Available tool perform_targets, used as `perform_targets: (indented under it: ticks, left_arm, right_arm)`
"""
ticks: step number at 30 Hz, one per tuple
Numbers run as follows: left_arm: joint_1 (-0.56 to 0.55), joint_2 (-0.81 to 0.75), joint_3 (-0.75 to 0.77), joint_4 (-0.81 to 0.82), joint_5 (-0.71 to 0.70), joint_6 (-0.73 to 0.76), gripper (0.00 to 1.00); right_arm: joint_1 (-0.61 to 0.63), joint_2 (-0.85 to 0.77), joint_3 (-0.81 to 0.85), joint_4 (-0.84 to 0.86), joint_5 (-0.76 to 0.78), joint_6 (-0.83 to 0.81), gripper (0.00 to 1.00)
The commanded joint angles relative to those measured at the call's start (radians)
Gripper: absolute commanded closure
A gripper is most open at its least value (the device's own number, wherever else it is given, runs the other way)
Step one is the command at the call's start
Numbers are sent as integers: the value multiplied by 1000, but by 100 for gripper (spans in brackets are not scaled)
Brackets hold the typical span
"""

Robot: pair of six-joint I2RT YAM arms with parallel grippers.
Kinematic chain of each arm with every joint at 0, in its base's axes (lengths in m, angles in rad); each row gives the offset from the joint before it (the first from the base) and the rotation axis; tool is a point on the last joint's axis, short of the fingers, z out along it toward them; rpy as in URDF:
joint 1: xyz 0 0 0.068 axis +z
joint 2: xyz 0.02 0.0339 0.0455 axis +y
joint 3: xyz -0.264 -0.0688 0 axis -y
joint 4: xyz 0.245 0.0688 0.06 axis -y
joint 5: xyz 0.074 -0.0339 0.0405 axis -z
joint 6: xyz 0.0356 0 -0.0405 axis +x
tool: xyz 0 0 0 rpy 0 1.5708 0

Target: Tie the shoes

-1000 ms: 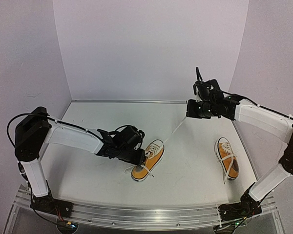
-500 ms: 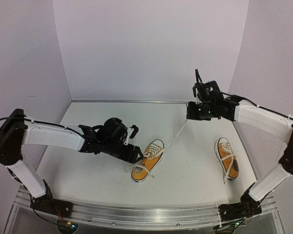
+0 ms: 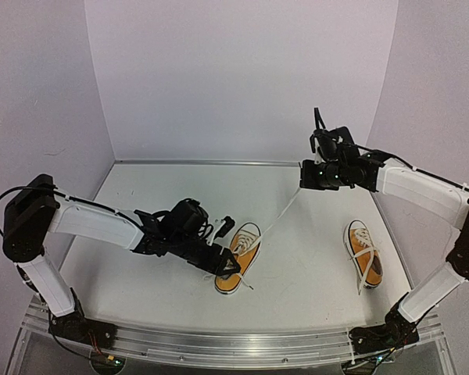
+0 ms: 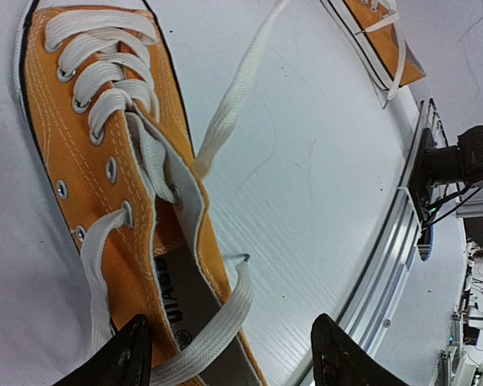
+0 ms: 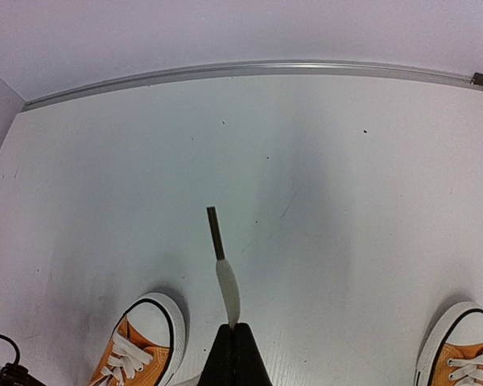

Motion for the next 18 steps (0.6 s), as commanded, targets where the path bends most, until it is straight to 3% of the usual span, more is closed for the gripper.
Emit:
perform_targets:
  ticks: [1,5,8,13,18]
  left_arm:
    - [-10,3,11,95,96,-11,37]
    - [-11,5,25,66,98,7,38]
    - [-14,-40,55,-45,9,89,38]
    - [-28,-167,123,-254,-149,376,39]
    - [-85,-127,263,-480,-247,685,38]
  right_arm:
    - [-4,-9,41,6,1,-9,100]
    - [-6,-2,49,5,-3,-11,100]
    - [-6,-2,50,5,-2,-11,100]
    - [-6,2,46,5,-27,-10,100]
    - [-6,2,27,5,-49,6,100]
